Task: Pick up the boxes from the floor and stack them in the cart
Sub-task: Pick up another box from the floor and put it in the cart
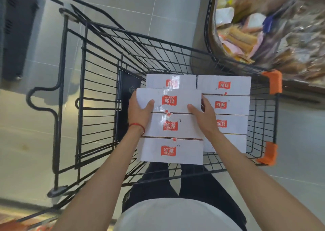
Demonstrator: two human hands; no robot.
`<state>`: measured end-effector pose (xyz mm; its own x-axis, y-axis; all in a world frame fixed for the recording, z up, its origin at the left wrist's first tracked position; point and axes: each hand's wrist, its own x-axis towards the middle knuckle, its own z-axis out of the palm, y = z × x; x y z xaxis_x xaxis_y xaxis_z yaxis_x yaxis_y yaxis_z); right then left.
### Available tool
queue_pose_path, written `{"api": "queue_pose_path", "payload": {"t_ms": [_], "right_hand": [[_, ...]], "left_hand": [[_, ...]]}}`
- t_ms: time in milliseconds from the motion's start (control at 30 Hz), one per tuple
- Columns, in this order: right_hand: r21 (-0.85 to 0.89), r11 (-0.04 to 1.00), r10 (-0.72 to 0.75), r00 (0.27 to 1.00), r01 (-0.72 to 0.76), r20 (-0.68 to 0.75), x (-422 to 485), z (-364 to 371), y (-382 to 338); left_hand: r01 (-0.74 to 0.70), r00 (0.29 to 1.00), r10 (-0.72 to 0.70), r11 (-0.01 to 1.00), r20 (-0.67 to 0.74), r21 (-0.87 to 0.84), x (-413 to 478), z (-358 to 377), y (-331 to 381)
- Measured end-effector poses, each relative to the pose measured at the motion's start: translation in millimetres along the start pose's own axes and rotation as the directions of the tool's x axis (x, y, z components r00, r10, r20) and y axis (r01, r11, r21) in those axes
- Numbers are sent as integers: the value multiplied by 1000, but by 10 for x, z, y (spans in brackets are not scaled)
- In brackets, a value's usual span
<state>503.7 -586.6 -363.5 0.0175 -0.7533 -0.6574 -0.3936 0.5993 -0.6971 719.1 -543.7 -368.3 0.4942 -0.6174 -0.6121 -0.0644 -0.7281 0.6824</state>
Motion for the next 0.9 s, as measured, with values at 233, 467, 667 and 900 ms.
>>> {"api": "queue_pose_path", "payload": {"t_ms": [233, 467, 667, 900], "right_hand": [[220, 975, 69, 970, -16, -235, -528, -334, 89], [496, 868, 157, 937, 19, -311, -1321, -802, 492], [625, 775, 201, 903, 91, -381, -1896, -1322, 1068], [705, 677, 256, 831, 210, -494, -2628, -2050, 1829]], "left_hand": [[-133, 962, 108, 987, -250, -86, -370, -7, 43], [-179, 981, 182, 982, 62, -55, -971, 273, 184], [-316, 921, 302, 949, 247, 17, -1721, 835, 214], [-335, 812, 289, 942, 507, -1, -2811, 1761, 205]]}}
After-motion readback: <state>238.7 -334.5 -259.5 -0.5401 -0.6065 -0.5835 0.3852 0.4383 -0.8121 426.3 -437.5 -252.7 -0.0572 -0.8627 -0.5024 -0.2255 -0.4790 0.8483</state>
